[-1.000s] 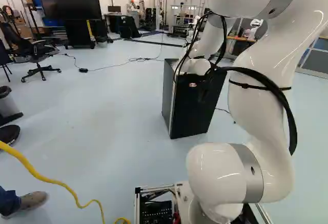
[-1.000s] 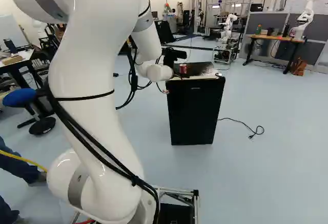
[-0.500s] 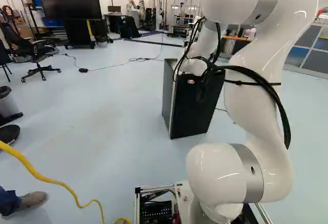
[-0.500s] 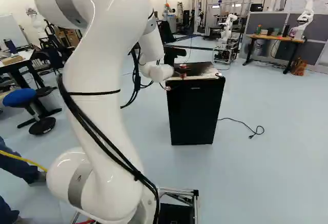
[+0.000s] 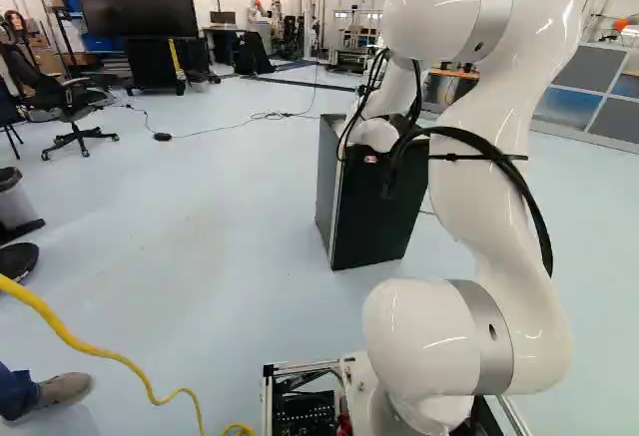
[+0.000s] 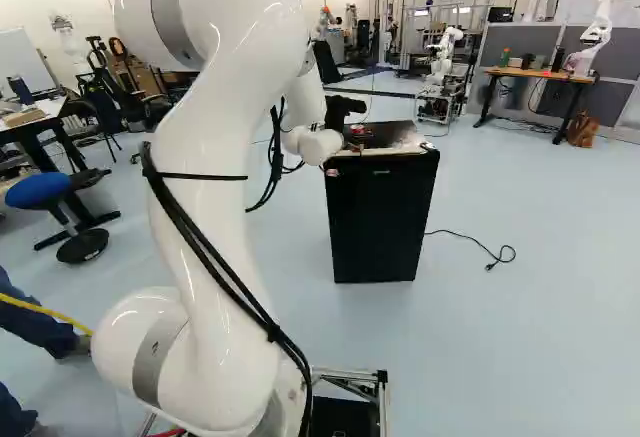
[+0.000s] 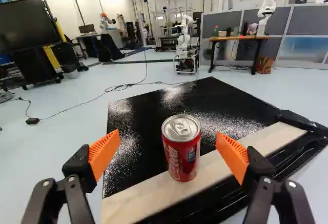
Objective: Grab a drink from the fridge
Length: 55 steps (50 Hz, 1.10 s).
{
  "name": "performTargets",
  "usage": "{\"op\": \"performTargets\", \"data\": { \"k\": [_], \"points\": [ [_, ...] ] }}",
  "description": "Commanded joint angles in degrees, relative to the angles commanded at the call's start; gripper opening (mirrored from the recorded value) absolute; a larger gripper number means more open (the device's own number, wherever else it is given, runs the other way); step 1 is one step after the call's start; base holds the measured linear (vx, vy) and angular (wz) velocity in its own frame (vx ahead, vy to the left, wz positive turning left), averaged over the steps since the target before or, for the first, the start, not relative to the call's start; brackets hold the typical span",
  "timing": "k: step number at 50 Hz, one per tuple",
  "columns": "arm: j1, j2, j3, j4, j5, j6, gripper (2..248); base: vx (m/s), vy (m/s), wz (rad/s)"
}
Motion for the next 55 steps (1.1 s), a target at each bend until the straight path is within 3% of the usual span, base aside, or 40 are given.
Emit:
{"op": "performTargets", "data": {
  "k": [13,14,18,19,24,25,29,30,55],
  "points": [
    [-0.04,-0.12,-0.12,0.0,0.13,0.0,236,0.0,0.0,0.0],
    [-0.04,-0.12,-0.12,0.0,0.13,0.0,198,0.0,0.0,0.0],
    [-0.04,-0.12,-0.12,0.0,0.13,0.0,198,0.0,0.0,0.0],
    [-0.04,-0.12,-0.12,0.0,0.13,0.0,160,0.0,0.0,0.0],
    [-0.04,-0.12,-0.12,0.0,0.13,0.0,160,0.0,0.0,0.0],
    [-0.04,-0.12,-0.12,0.0,0.13,0.0,121,0.0,0.0,0.0],
    [-0.04,-0.12,-0.12,0.0,0.13,0.0,121,0.0,0.0,0.0],
    [-0.04,-0.12,-0.12,0.0,0.13,0.0,94,0.0,0.0,0.0],
    [-0.04,1.6,-0.09,0.0,0.13,0.0,93,0.0,0.0,0.0]
  ]
}}
